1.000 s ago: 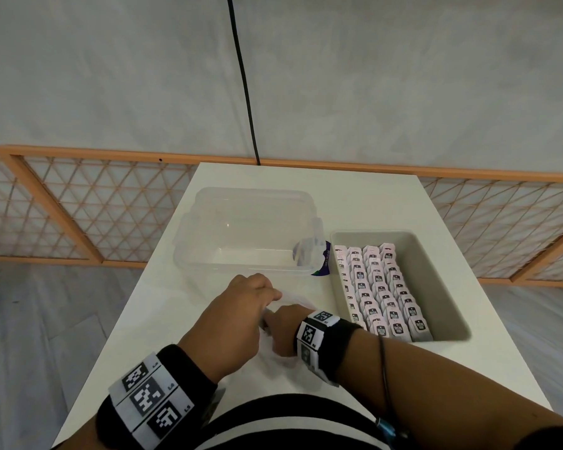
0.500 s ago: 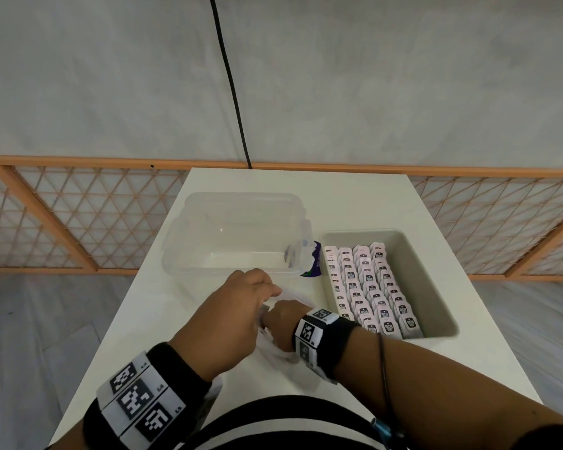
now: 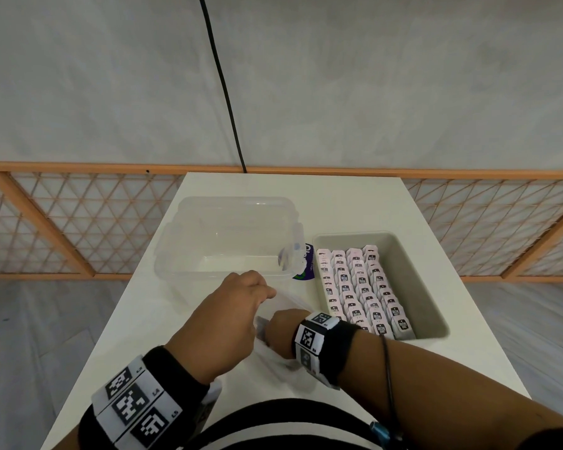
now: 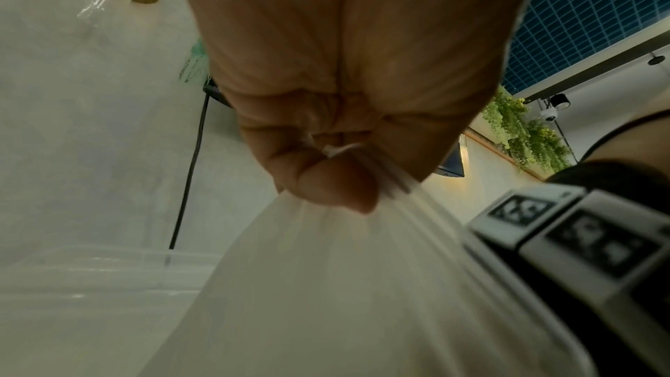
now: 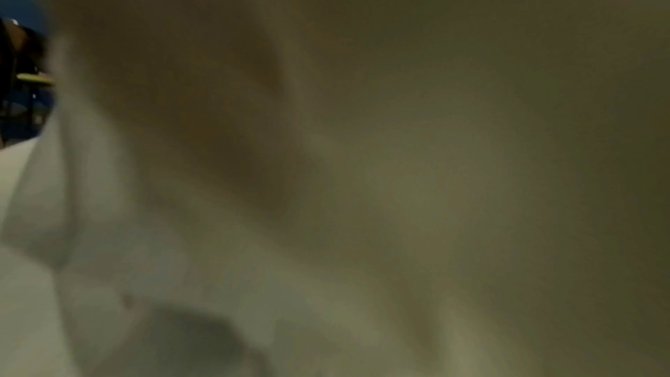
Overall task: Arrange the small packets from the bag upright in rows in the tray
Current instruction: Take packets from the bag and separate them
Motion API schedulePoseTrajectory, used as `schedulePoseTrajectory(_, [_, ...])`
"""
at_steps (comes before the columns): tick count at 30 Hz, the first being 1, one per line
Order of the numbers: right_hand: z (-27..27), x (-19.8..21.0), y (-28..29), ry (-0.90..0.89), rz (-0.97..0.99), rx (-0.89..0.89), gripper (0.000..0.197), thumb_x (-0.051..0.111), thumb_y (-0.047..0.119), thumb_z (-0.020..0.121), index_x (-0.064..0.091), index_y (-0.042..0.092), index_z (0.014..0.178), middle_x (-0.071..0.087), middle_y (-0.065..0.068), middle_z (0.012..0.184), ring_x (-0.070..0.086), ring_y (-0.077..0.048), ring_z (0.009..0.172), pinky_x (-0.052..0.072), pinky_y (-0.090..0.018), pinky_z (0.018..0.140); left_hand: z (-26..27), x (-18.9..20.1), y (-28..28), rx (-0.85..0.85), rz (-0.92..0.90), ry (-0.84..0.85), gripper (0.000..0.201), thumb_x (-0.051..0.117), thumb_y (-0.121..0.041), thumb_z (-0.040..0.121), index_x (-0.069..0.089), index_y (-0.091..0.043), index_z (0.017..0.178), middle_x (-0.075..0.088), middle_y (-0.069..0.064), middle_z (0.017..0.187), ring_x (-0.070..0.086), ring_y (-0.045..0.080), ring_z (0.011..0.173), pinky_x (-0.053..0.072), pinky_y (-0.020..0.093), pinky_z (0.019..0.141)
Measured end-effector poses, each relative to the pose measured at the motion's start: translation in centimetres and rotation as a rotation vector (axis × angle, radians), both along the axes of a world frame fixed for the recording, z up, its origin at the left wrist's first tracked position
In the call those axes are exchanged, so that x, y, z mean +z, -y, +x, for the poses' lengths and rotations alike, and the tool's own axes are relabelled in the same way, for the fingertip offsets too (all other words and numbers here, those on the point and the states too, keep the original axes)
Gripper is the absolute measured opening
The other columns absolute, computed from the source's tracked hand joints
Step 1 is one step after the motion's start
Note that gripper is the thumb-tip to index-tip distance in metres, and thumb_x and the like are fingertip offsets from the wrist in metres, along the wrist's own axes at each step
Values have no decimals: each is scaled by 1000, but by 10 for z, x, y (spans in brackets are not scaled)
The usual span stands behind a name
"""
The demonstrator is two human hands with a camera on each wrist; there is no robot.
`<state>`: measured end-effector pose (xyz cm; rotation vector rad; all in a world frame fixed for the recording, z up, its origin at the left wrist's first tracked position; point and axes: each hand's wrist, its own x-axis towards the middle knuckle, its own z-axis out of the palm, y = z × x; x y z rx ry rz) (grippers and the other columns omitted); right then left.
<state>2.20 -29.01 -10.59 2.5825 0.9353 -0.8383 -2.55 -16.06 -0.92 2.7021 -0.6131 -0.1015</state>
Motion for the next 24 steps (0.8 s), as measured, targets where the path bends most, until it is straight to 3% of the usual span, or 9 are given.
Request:
schedulePoseTrajectory(2, [-2, 23, -1, -7, 89, -32, 35, 53, 24, 95, 56, 8, 126, 59, -10, 123, 54, -27, 115, 43, -32, 86, 4, -2, -3, 70, 12, -18, 61, 52, 5, 81, 48, -24, 135, 44, -12, 130, 40, 8, 118, 41, 16, 91])
schedulePoseTrajectory(4, [-7, 51, 0, 69, 200, -39, 27, 55, 26, 93, 64, 10, 112, 63, -7, 105, 58, -24, 99, 39, -27, 70, 10, -5, -7, 145, -3, -48, 62, 51, 7, 79, 50, -22, 134, 45, -9, 129, 43, 11, 118, 41, 18, 92])
schedulePoseTrajectory(7, [-14, 84, 10, 116, 424, -82, 20, 54, 22, 88, 66, 9, 96, 60, -6, 83, 55, -23, 80, 36, -25, 65, 16, -12, -9, 203, -42, -103, 62, 50, 10, 77, 53, -19, 131, 48, -6, 127, 48, 13, 117, 41, 19, 92])
schedulePoseTrajectory(13, [-14, 111, 51, 31, 824, -284, 21, 73, 25, 78, 67, 17, 96, 68, 0, 87, 61, -15, 81, 50, -29, 74, 29, -18, -11, 329, -44, -249, 50, 51, 1, 83, 50, -16, 131, 48, 0, 131, 54, 18, 112, 42, 22, 90])
schedulePoseTrajectory(15, [-11, 112, 68, -146, 1082, -527, 22, 78, 18, 76, 68, 11, 95, 71, -7, 88, 66, -16, 79, 57, -32, 74, 34, -15, -14, 406, -70, -355, 44, 51, -5, 87, 50, -13, 130, 48, 3, 132, 64, 19, 90, 49, 22, 76])
schedulePoseTrajectory(17, [-10, 111, 85, -372, 1328, -746, 23, 76, 7, 77, 67, 2, 98, 70, -19, 97, 68, -20, 79, 58, -33, 72, 38, -12, -14, 438, -36, -413, 42, 49, -12, 89, 49, -12, 131, 48, 5, 132, 66, 15, 72, 47, 21, 66])
schedulePoseTrajectory(19, [-9, 108, 101, -464, 1456, -850, 22, 73, 4, 79, 67, 1, 100, 69, -21, 104, 69, -23, 86, 57, -31, 73, 40, -10, -11, 435, 65, -370, 40, 49, -21, 91, 49, -15, 130, 46, 6, 130, 61, 19, 89, 43, 24, 74])
schedulePoseTrajectory(21, [-10, 107, 111, -504, 1536, -902, 19, 72, 4, 80, 67, 5, 99, 69, -19, 107, 69, -26, 92, 56, -30, 73, 38, -4, -2, 426, 153, -206, 33, 47, -30, 94, 53, -21, 125, 46, 4, 124, 44, 24, 112, 38, 27, 81])
schedulePoseTrajectory(24, [-10, 109, 119, -538, 1613, -929, 17, 70, 2, 81, 66, 5, 96, 69, -20, 102, 69, -25, 86, 54, -25, 65, 39, 13, 20, 337, -60, 54, 29, 45, -47, 92, 61, -30, 109, 53, -5, 111, 40, 20, 109, 38, 30, 86])
